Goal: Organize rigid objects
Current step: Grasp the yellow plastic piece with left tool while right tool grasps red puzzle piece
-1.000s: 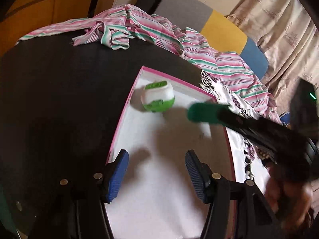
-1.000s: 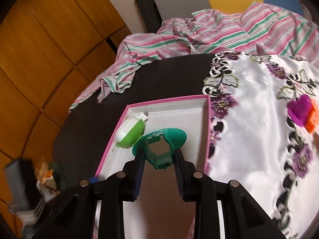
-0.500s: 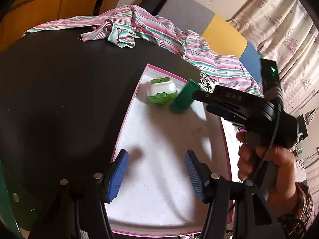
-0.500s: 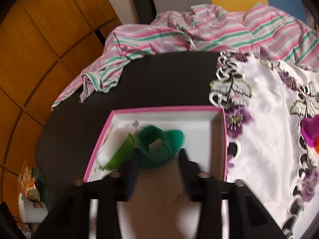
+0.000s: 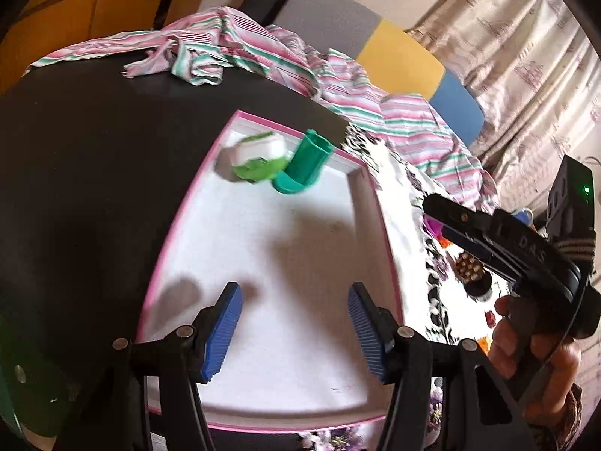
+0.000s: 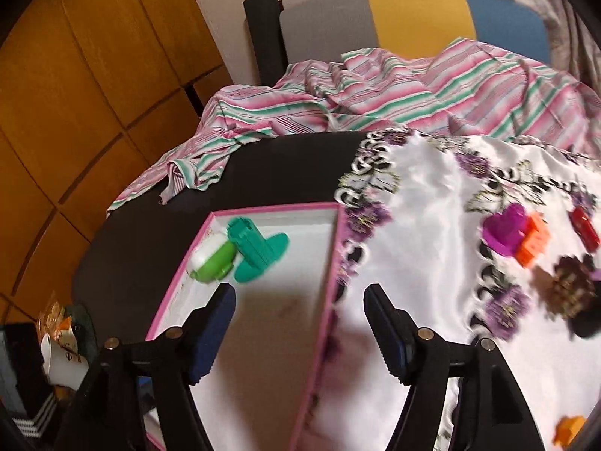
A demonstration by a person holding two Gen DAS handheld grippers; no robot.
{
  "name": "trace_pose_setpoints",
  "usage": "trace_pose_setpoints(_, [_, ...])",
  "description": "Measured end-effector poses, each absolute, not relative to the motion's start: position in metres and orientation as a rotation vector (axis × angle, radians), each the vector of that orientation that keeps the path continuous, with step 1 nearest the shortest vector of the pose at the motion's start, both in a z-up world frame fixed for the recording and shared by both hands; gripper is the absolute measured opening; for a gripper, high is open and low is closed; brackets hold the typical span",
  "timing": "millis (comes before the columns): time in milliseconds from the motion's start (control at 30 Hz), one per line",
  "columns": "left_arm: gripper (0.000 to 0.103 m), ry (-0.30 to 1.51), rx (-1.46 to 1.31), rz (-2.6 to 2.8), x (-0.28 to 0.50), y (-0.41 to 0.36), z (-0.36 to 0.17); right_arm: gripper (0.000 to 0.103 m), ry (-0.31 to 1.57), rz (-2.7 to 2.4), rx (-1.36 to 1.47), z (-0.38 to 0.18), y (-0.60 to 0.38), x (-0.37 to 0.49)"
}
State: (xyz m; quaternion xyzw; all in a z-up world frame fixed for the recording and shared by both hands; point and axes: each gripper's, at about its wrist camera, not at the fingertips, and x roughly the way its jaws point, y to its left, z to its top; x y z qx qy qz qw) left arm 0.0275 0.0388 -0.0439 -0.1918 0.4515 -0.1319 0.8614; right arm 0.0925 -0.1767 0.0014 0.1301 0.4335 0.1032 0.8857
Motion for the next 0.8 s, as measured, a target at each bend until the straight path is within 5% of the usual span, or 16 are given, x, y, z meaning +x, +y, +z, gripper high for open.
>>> trace_pose_setpoints(667, [0.059,0.968,-0.2,-0.554,0.005,-0.076,-0.03,0.072,0.93,-0.125,0.343,0.017,-0.321,0.0])
trace_pose_setpoints(800, [0.059,0.967,-0.116,-0.611,0.003,-0.113,-0.025,0.078,0.908,-0.27,0.431,0.019,-0.369,-0.018])
